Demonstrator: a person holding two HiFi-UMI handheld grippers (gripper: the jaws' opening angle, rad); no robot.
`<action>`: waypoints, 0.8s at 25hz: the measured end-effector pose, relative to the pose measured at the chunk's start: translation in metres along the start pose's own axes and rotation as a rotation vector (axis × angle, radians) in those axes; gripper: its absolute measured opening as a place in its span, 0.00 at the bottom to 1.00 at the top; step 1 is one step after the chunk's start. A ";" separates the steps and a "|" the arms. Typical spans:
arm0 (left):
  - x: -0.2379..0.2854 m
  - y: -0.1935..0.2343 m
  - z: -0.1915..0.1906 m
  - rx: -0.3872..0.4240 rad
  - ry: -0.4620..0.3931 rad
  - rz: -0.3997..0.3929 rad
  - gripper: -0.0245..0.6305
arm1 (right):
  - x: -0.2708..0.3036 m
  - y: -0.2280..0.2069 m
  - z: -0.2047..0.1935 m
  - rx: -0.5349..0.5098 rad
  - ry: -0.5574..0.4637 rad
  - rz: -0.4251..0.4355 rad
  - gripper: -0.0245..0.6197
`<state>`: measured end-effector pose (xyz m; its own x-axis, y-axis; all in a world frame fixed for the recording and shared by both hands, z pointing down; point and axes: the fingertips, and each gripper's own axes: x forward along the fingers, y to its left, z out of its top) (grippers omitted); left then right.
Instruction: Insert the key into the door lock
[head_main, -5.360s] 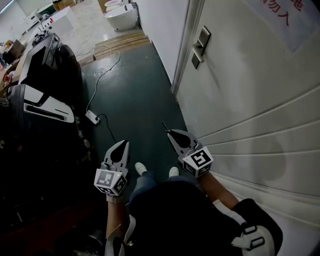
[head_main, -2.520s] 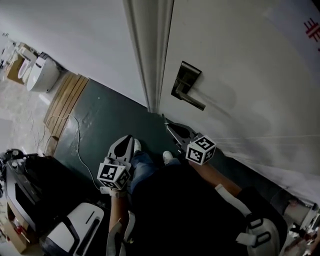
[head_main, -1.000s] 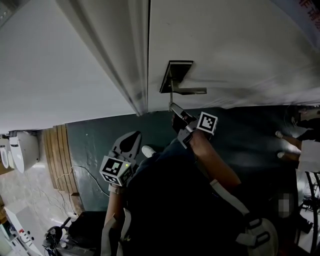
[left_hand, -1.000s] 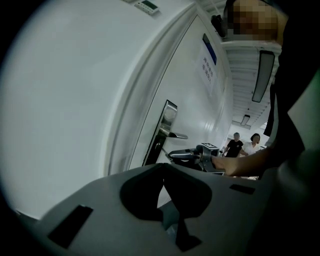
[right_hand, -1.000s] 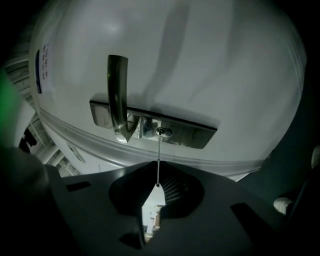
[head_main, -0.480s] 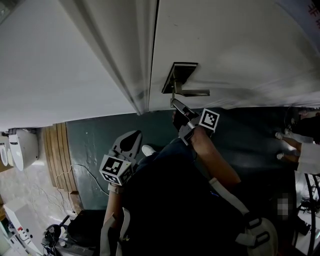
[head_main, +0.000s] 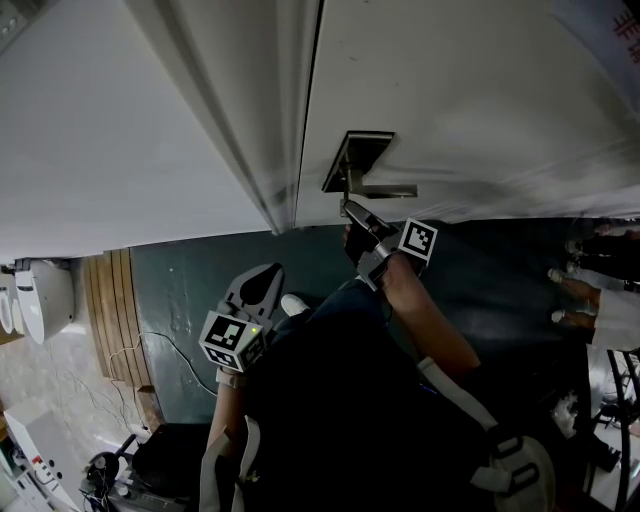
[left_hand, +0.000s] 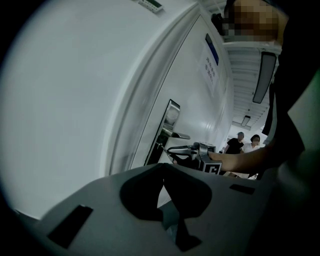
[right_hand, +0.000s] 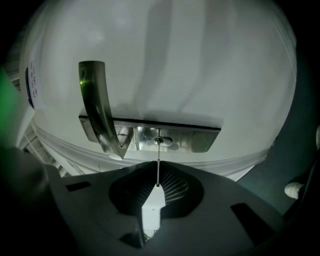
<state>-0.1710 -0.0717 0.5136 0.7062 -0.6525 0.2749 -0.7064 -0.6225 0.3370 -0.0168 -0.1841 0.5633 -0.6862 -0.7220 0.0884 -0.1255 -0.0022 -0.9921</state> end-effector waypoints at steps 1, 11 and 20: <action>0.000 0.000 0.000 -0.001 0.001 0.000 0.05 | 0.001 0.000 0.000 0.002 0.003 0.001 0.09; 0.004 0.001 -0.002 -0.002 0.006 -0.002 0.05 | 0.003 0.000 0.004 0.035 0.008 -0.017 0.09; 0.000 -0.001 -0.005 -0.005 0.013 -0.002 0.05 | 0.001 0.003 0.007 0.019 0.025 -0.035 0.09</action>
<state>-0.1700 -0.0682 0.5177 0.7081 -0.6458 0.2855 -0.7048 -0.6218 0.3416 -0.0129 -0.1894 0.5598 -0.6997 -0.7035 0.1250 -0.1363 -0.0404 -0.9898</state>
